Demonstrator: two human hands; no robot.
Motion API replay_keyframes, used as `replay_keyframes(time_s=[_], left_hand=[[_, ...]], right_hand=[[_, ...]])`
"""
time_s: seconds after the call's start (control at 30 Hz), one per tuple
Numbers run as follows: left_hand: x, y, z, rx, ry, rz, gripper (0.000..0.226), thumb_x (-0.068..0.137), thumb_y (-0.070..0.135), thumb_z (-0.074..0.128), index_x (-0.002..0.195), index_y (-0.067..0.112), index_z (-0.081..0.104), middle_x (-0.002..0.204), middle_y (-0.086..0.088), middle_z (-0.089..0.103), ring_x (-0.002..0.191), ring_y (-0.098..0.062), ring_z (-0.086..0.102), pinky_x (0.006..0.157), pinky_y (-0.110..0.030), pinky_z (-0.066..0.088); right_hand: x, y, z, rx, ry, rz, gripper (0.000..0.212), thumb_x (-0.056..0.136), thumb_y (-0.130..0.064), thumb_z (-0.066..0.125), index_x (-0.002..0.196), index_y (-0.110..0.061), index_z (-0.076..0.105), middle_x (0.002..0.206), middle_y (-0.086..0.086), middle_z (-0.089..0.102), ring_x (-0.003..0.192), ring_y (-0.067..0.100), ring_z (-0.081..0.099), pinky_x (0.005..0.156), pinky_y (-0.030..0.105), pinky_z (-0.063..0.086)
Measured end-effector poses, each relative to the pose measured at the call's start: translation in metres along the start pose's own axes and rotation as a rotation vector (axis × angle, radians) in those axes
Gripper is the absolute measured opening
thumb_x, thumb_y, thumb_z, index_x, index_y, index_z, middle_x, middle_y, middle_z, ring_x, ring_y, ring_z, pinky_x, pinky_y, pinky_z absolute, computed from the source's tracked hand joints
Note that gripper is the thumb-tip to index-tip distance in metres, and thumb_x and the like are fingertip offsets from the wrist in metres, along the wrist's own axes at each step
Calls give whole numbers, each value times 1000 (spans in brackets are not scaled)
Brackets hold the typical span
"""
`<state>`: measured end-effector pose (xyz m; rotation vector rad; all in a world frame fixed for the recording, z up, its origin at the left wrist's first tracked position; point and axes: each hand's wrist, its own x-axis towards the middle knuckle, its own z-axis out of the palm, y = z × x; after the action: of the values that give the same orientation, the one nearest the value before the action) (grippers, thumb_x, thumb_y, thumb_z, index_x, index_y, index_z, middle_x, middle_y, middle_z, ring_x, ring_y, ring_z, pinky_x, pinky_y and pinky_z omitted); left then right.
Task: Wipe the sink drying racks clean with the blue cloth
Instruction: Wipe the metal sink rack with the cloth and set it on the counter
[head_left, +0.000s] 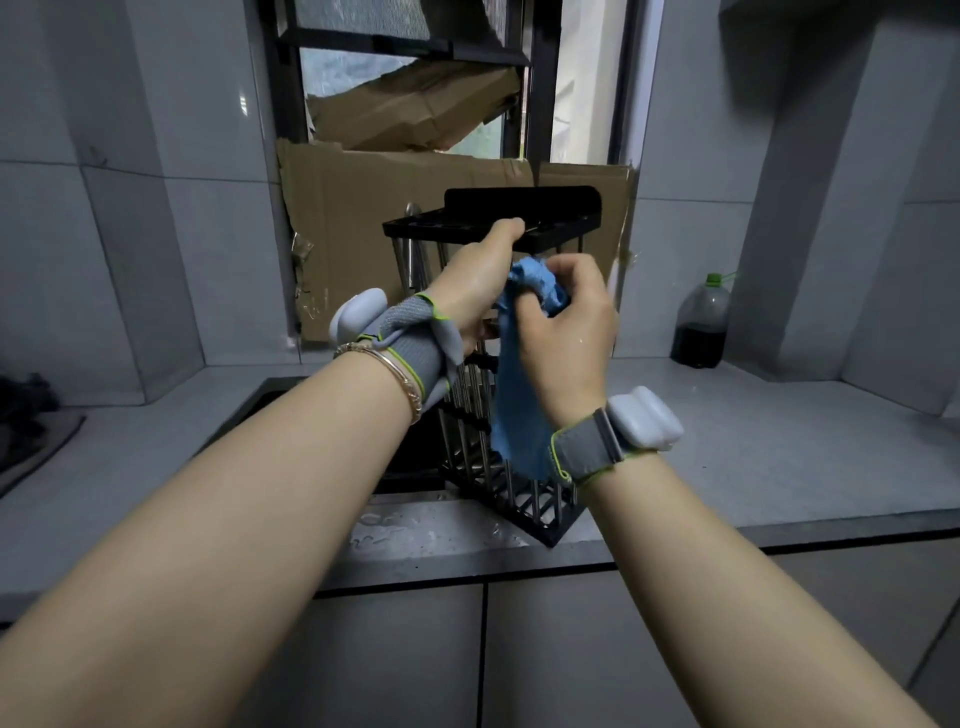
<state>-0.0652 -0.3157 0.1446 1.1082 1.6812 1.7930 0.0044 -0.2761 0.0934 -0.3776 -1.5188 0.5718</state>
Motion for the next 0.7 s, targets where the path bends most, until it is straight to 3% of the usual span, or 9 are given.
replay_keyframes(time_s=[0.07, 0.13, 0.23, 0.37, 0.43, 0.57, 0.7], left_hand=[[-1, 0, 0, -10, 1, -13, 45, 94, 49, 40, 108, 10, 55, 91, -9, 59, 77, -23, 56, 69, -30, 43], [1, -2, 0, -25, 8, 1, 39, 96, 49, 38, 105, 13, 51, 80, -3, 50, 69, -17, 51, 67, -30, 43], [0, -3, -3, -24, 3, 18, 39, 96, 51, 39, 105, 14, 49, 80, -2, 47, 68, -14, 51, 65, -30, 41], [1, -5, 1, 42, 32, 60, 54, 93, 56, 42, 108, 6, 55, 82, -4, 51, 75, -17, 55, 65, -33, 47], [3, -5, 5, 110, 17, 103, 53, 91, 58, 45, 92, 6, 56, 81, -8, 54, 78, -23, 58, 71, -38, 55], [-1, 3, 7, 125, -11, 104, 50, 92, 57, 44, 80, 10, 54, 62, -2, 51, 55, -16, 53, 53, -24, 44], [-4, 6, 6, 199, -35, 110, 51, 95, 53, 40, 68, 13, 55, 63, -3, 56, 53, -16, 53, 58, -27, 46]], right_hand=[[-10, 14, -3, -45, -31, -2, 11, 79, -4, 63, 88, -11, 61, 70, -17, 54, 65, -5, 54, 63, 13, 44], [-30, 35, -10, -137, -80, -3, 8, 79, -7, 63, 85, -12, 63, 74, -4, 62, 69, 14, 59, 67, 39, 51], [-46, 55, -20, -250, -129, 9, 7, 78, -7, 63, 83, -11, 64, 79, 8, 63, 75, 30, 57, 73, 50, 47], [-23, 38, -22, -206, -145, 55, 6, 80, -8, 64, 82, -13, 64, 78, 0, 62, 76, 22, 58, 72, 40, 50], [-4, 20, -20, -129, -89, 58, 7, 80, -7, 64, 83, -13, 63, 73, -9, 58, 71, 14, 56, 67, 29, 48], [23, -2, -15, -47, 35, 2, 6, 79, -14, 64, 76, -17, 60, 63, -15, 52, 60, 5, 50, 60, 25, 43], [23, 11, -19, 29, 27, 9, 10, 85, -12, 59, 77, -18, 59, 62, -13, 52, 58, -2, 47, 58, 17, 38]])
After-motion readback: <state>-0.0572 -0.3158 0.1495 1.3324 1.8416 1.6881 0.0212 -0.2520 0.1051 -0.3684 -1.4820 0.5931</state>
